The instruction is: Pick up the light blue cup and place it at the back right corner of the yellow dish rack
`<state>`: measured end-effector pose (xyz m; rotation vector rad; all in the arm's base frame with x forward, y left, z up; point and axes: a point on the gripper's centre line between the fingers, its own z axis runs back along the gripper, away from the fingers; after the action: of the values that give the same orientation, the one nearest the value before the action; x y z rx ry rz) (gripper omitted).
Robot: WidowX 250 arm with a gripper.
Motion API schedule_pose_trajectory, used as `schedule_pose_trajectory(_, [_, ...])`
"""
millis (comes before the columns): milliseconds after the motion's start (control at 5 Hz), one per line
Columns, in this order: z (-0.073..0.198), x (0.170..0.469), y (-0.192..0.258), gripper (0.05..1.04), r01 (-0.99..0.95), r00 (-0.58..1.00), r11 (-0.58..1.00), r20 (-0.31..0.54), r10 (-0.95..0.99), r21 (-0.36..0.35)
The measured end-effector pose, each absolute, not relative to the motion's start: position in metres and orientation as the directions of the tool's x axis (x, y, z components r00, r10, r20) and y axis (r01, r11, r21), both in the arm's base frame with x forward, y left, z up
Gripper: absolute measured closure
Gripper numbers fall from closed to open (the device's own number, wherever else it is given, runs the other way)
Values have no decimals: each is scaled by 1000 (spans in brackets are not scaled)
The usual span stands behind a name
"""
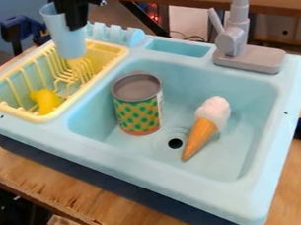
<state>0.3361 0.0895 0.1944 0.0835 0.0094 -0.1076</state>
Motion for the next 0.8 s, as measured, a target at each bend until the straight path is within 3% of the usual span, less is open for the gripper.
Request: schedule_pose_trajectory(800, [170,345,60,994,184,983,983,-13,-183,5])
